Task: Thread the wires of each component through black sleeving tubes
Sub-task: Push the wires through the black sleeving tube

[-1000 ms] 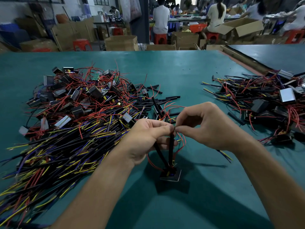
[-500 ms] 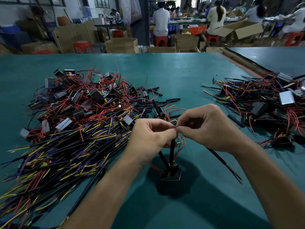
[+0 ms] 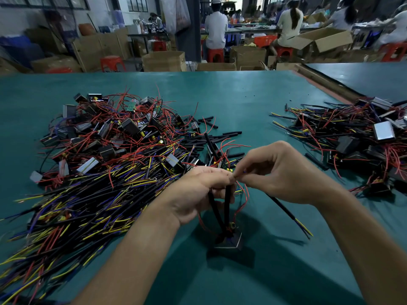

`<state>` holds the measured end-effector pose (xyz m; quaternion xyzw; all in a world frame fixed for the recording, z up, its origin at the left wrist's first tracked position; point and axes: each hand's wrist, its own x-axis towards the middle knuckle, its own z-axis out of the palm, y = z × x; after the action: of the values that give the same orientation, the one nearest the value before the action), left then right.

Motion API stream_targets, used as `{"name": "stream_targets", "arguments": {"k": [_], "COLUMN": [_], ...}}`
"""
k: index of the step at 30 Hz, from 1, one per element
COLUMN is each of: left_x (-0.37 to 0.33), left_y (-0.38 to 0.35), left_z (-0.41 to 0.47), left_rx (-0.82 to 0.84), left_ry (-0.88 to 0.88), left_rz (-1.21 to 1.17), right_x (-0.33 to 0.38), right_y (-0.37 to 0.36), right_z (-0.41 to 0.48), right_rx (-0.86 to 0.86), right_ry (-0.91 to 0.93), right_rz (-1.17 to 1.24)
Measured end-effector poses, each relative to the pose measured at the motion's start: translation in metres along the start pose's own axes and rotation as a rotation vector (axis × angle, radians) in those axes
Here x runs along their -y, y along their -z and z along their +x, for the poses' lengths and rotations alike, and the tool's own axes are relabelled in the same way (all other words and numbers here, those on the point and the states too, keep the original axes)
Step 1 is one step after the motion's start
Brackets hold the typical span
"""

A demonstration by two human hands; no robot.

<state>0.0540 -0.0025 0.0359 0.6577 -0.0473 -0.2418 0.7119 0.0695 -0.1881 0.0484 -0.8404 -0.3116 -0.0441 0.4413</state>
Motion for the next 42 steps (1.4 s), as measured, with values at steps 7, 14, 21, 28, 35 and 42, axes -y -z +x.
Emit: {"name": "stream_targets", "arguments": {"k": [7,14,21,28,35,42], "left_x": [0.000,0.002,0.004,0.013,0.020,0.015], "left_y": [0.003,0.006,0.001,0.000,0.000,-0.002], "left_z": [-0.001,0.000,0.002,0.007,0.009,0.008], "left_rx": [0.072,0.056,0.001,-0.141,-0.341,-0.248], "left_ry": [-0.067,-0.050,-0.047,-0.342,-0.660,-0.473], "left_rz": [0.045,0.045,0.127,0.303,0.702,0.428], "right_x": [0.001,0.003,0.003,0.002,-0.001,0.000], "right_y": [0.009,0.005,0.002,0.006,0.010,0.010], "right_z": [-0.001,-0.002,-0.002,-0.003,-0.003,-0.003], "right_rx": [0.065,0.077,0.130,0.152,0.163,0.140], "right_ry": [-0.054,-0.054,-0.102,-0.095,-0.134,-0.100], "right_rz": [0.160,0.113,-0.036,0.009,0.013,0.062]}}
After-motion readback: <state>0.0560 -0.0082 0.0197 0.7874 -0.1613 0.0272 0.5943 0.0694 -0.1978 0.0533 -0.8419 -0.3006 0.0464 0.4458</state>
